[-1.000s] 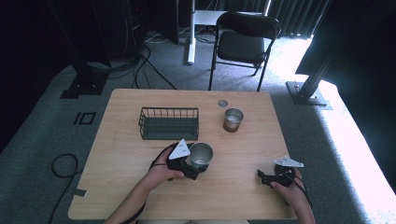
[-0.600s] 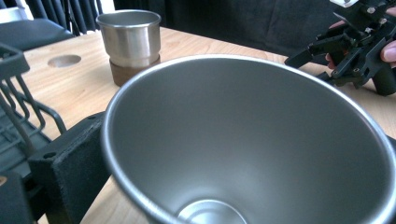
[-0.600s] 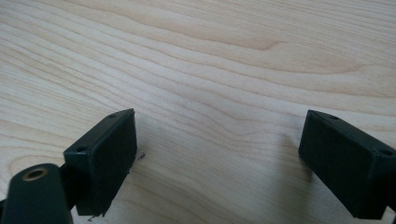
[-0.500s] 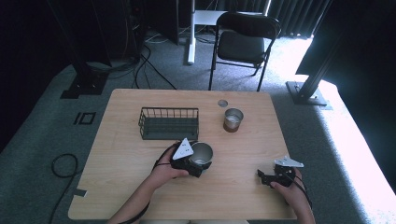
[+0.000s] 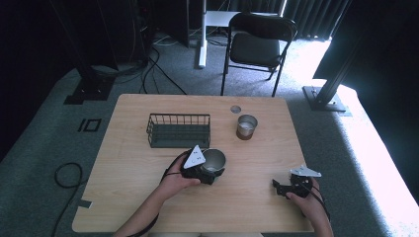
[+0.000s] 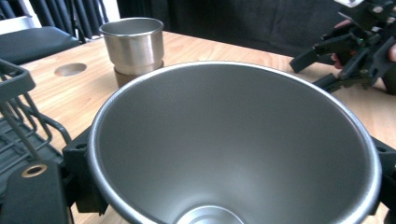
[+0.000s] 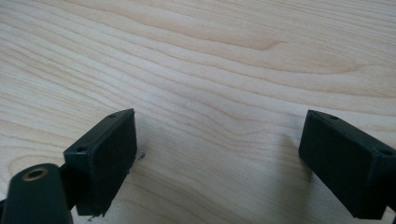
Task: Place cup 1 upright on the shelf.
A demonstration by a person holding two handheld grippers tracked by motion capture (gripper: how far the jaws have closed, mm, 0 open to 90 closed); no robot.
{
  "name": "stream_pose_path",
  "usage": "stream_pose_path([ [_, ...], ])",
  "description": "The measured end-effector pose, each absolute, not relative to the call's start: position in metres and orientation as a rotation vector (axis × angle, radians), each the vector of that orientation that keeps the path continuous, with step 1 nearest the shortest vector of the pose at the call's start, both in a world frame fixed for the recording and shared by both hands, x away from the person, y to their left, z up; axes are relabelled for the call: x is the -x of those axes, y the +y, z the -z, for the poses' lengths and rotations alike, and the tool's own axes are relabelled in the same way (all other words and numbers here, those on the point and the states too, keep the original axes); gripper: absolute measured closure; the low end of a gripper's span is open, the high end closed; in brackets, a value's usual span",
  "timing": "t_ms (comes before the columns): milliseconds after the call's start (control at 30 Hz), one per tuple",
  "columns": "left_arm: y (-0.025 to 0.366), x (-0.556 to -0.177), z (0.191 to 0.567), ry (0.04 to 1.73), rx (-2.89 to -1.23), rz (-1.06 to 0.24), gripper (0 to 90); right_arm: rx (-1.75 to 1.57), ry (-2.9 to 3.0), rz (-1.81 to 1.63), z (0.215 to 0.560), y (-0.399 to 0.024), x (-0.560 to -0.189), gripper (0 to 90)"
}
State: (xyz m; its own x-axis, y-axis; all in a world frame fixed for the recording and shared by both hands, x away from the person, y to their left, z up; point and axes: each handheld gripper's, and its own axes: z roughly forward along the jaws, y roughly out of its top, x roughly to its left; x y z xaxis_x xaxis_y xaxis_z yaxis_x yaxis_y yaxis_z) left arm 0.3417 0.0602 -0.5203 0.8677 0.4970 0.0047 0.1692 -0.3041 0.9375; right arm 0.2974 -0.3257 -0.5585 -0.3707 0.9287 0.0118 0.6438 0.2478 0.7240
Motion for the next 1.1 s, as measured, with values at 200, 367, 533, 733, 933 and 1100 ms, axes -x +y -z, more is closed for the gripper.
stream_pose_path([
  [200,0.060,-0.340,0.513,0.485,-1.867,-0.363,13.1,-1.434,2.105,-0.912,0.558,-0.326,-0.297,11.0],
  [367,0.062,-0.340,0.503,0.492,-1.851,-0.373,13.1,-1.434,2.105,-0.912,0.558,-0.326,-0.297,11.0],
  [533,0.065,-0.342,0.494,0.498,-1.840,-0.398,13.1,-1.433,2.105,-0.912,0.558,-0.326,-0.297,11.0],
  [733,0.068,-0.343,0.486,0.493,-1.832,-0.405,13.1,-1.433,2.105,-0.912,0.558,-0.326,-0.297,11.0],
  [933,0.074,-0.348,0.475,0.527,-1.794,-0.433,13.1,-1.434,2.105,-0.912,0.558,-0.326,-0.297,11.0],
  [1100,0.080,-0.351,0.464,0.527,-1.788,-0.457,13.1,-1.434,2.104,-0.912,0.559,-0.326,-0.297,11.0],
])
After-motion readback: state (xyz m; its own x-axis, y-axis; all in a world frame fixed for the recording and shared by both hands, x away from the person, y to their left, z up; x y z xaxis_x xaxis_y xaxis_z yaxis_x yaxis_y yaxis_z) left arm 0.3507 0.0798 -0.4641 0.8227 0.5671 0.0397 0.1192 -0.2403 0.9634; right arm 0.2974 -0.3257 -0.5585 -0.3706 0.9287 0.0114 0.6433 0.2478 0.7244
